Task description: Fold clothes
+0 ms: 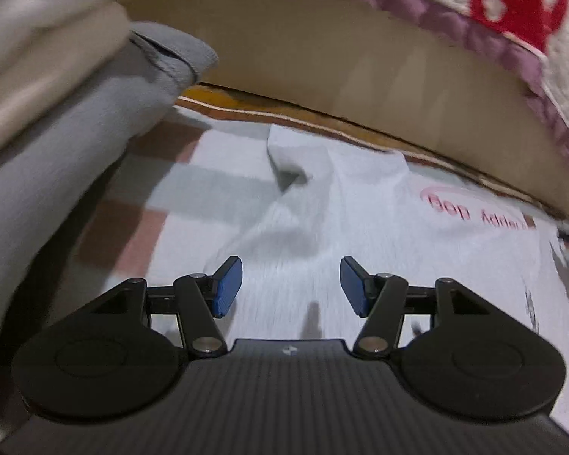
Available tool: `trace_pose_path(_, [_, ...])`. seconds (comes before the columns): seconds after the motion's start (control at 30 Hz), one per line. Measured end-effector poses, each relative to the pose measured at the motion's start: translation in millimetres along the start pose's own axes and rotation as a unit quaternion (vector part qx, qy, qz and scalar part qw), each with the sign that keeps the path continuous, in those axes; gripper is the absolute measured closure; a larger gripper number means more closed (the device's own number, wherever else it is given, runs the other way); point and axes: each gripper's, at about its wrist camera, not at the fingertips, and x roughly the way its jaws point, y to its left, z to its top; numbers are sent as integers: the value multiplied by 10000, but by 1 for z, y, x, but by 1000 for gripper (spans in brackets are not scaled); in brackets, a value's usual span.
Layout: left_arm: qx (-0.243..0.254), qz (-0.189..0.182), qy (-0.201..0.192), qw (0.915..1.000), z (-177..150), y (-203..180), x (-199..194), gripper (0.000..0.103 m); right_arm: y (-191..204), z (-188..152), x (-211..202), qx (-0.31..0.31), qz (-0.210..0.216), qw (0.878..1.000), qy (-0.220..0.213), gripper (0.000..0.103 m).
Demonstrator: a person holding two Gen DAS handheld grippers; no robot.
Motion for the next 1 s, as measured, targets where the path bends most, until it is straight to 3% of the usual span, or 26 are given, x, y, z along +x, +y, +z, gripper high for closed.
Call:
trace_pose_path(0.13, [-111, 61, 87, 9999, 25, 13, 41, 47, -23, 5, 2, 106, 400, 9989, 197, 57])
trace_pose_path(0.27, [-498, -349, 51, 9981, 40, 22, 63, 47, -39, 7, 6, 270, 754, 9962, 332, 57])
trace_pose_path(0.47, [-1186, -903, 329, 9883, 56, 25, 108, 44, -25, 6, 17, 146, 359, 9984, 417, 53])
trace_pose_path(0.53, [-1557, -994, 335, 9822, 58, 27, 118, 42, -21, 9, 23, 86, -374, 9983, 444, 50])
trace_pose_path(0.7, [-1292, -869, 229, 9875, 68, 12, 134, 38, -24, 5, 30, 110, -359, 9985, 408, 49])
trace_pose_path(0.73, [-1166, -843, 176, 9894, 69, 8, 136, 41, -25, 2, 31, 108, -297, 9987, 390, 48])
trace_pose_path(0.8, [-850, -833, 123, 9928, 69, 0, 139, 86, -26, -3, 33, 104, -174, 9992, 353, 44])
trace_pose_path(0.83, [-632, -857, 162, 9942, 69, -3, 140, 100, -26, -5, 33, 77, -133, 9994, 312, 43])
trace_pose_path(0.9, [-496, -1198, -236, 9913, 69, -4, 126, 100, -21, -13, 32, -108, -173, 9998, 51, 54])
trace_pose_path(0.93, [-459, -1284, -486, 9895, 70, -5, 118, 100, -19, -15, 31, -163, -178, 9997, -65, 84])
trace_pose_path(0.97, [-357, -1210, -697, 9896, 72, -5, 110, 100, -18, -16, 29, -150, -168, 9997, -121, 97])
trace_pose_path(1.0, [-215, -1081, -885, 9900, 74, -6, 104, 101, -16, -15, 26, -167, -193, 9995, -205, 97])
